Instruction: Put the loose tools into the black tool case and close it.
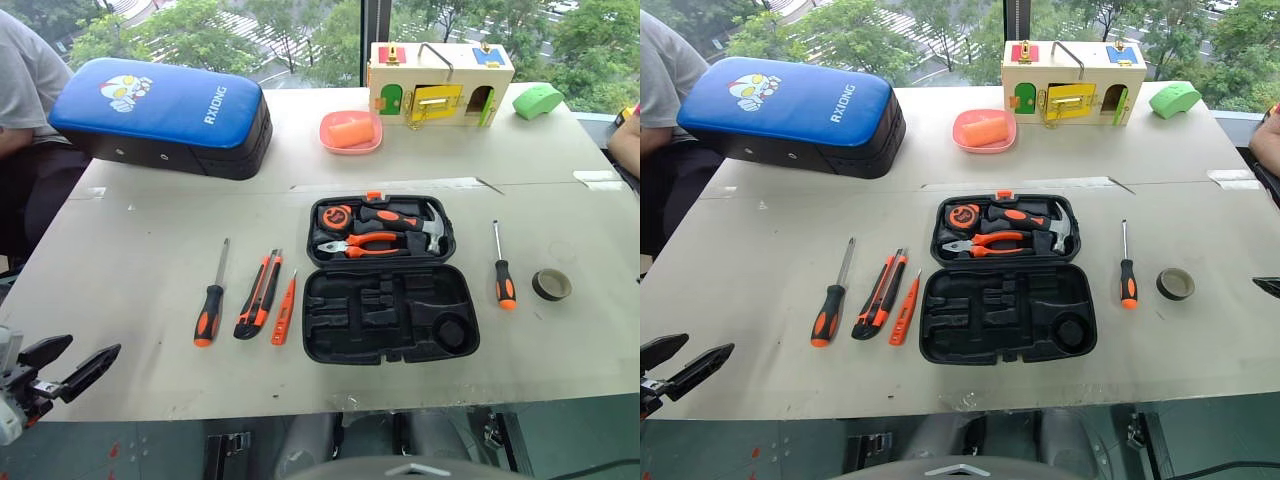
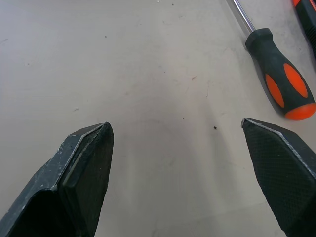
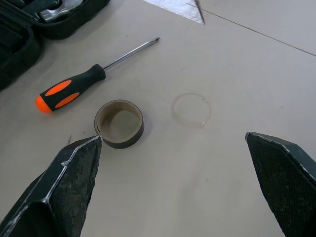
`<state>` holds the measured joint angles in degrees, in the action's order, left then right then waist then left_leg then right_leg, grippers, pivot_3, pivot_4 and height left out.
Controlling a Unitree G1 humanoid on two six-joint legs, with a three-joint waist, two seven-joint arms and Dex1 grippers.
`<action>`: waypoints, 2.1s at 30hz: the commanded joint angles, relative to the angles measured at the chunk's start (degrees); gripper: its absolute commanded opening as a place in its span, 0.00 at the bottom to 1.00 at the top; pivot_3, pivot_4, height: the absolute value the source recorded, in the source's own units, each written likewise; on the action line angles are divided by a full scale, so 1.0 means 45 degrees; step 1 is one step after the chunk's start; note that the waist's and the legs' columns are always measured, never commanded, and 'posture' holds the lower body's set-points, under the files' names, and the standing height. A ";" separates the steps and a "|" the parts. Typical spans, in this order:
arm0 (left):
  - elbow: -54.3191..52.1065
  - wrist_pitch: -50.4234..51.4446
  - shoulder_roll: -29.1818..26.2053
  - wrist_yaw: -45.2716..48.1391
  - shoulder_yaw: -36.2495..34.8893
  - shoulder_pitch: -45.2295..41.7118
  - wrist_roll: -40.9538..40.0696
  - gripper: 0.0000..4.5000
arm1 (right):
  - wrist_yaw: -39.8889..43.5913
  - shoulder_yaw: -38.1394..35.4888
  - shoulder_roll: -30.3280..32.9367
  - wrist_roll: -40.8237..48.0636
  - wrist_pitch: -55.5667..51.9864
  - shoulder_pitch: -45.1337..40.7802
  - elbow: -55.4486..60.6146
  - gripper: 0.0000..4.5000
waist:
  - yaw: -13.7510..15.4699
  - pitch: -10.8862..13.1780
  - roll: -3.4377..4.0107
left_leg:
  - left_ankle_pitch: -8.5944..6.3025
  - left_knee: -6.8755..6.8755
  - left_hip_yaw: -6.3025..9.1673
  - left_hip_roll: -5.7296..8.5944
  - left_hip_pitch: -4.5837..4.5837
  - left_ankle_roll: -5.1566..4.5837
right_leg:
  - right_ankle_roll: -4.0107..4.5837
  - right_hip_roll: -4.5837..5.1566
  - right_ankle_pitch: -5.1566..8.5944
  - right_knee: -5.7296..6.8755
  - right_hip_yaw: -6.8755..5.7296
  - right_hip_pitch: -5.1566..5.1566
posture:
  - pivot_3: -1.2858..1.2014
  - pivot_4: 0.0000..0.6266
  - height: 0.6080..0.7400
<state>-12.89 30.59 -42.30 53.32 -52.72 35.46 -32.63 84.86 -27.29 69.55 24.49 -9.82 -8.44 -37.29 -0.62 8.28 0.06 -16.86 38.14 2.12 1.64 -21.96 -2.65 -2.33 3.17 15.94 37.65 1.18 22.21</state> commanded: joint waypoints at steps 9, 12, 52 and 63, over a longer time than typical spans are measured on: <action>-0.1099 0.1269 -0.0103 -0.0896 -0.0004 -0.0429 -0.0511 0.98 | -0.0036 -0.0085 -0.0101 0.0120 0.0503 -0.0977 0.0107 1.00 | -0.0013 0.0002 0.0007 | 0.0000 -0.0006 -0.0002 0.0000 0.0001 0.0001 | -0.0003 0.0000 -0.0002 -0.0001 0.0001 0.0002 | 0.52 0.24 0.96; -0.2488 0.2656 -0.0037 -0.1428 -0.0007 -0.0725 -0.1715 0.98 | -0.0047 -0.0046 -0.0488 0.0888 -0.0452 -0.1080 0.2464 1.00 | -0.0042 0.0005 0.0012 | 0.0001 -0.0006 -0.0002 0.0000 0.0004 0.0001 | -0.0014 0.0000 -0.0008 0.0008 0.0003 0.0002 | 0.52 0.24 0.96; -0.1708 0.6407 -0.2959 -0.4064 0.6063 -0.7669 -0.1445 0.24 | -0.2079 0.2750 -0.2343 0.5294 -0.4944 -0.1390 1.4609 1.00 | 0.0341 -0.0035 -0.0021 | 0.0048 0.0039 0.0063 0.0016 -0.0123 0.0073 | -0.0045 -0.0006 -0.0030 0.0066 -0.0044 0.0129 | 0.52 0.24 0.96; 0.0538 0.1725 -0.3955 0.3932 1.4358 -1.5608 0.1625 0.24 | -0.2815 0.1898 -0.2451 0.4388 -0.4548 0.0921 1.5291 1.00 | 0.0373 -0.0006 -0.0058 | 0.0059 0.0043 0.0101 0.0040 -0.0207 0.0089 | -0.0051 -0.0012 -0.0030 -0.0015 -0.0089 0.0135 | 0.52 0.24 0.96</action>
<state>-12.32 41.18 -60.97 66.60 6.52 -31.45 -29.53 73.28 -16.43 58.37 44.44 -30.95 -5.04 29.18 1.06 8.26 -0.19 -16.60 38.35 2.57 1.83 -22.89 -2.25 -2.56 3.10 15.80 37.61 0.77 22.81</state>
